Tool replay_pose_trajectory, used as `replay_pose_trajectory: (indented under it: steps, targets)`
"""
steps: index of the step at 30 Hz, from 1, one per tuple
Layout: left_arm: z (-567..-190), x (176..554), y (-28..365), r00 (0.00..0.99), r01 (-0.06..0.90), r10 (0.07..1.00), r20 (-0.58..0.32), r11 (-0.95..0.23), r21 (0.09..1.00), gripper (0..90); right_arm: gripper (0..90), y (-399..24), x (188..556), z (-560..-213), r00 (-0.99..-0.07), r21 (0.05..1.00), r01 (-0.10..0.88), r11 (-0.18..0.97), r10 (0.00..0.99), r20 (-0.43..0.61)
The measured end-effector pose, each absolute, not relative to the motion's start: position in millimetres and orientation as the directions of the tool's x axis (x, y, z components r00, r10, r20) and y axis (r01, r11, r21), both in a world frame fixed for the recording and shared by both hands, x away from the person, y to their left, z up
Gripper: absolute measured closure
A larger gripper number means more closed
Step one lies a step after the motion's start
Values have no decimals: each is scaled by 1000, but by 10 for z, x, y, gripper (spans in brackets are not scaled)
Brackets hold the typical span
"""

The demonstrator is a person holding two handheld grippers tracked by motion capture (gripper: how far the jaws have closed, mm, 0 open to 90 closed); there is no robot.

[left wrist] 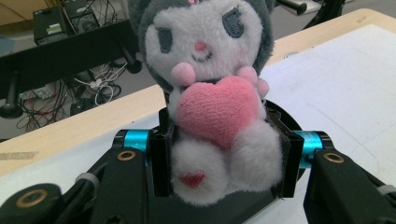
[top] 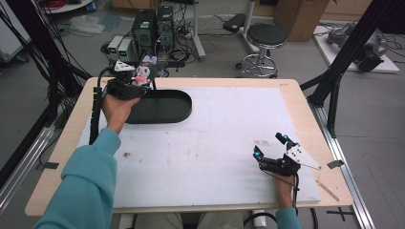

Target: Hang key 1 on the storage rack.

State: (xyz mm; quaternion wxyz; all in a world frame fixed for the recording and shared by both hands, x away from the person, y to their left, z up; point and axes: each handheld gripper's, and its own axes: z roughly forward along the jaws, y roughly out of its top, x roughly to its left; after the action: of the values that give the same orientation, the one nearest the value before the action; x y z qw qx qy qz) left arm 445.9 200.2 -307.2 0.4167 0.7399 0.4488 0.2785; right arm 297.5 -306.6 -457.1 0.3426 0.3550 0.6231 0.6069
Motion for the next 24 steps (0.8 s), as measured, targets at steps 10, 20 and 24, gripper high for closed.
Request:
replay_pose_trajectory:
  steps: [10, 20, 24]
  targets:
    - [-3184, 4429, 1991, 442, 443, 896, 44, -261, 858, 530, 7, -3066, 2975, -4572, -514, 1000, 26, 12, 858, 3]
    - [-3281, 4407, 1958, 450, 461, 891, 57, -287, 840, 530, 6, -3067, 2976, -4572, -514, 1000, 23, 14, 858, 0]
    - [-3336, 4415, 1978, 445, 473, 894, 56, -287, 833, 531, 7, -3066, 2974, -4572, -514, 1000, 26, 11, 858, 4]
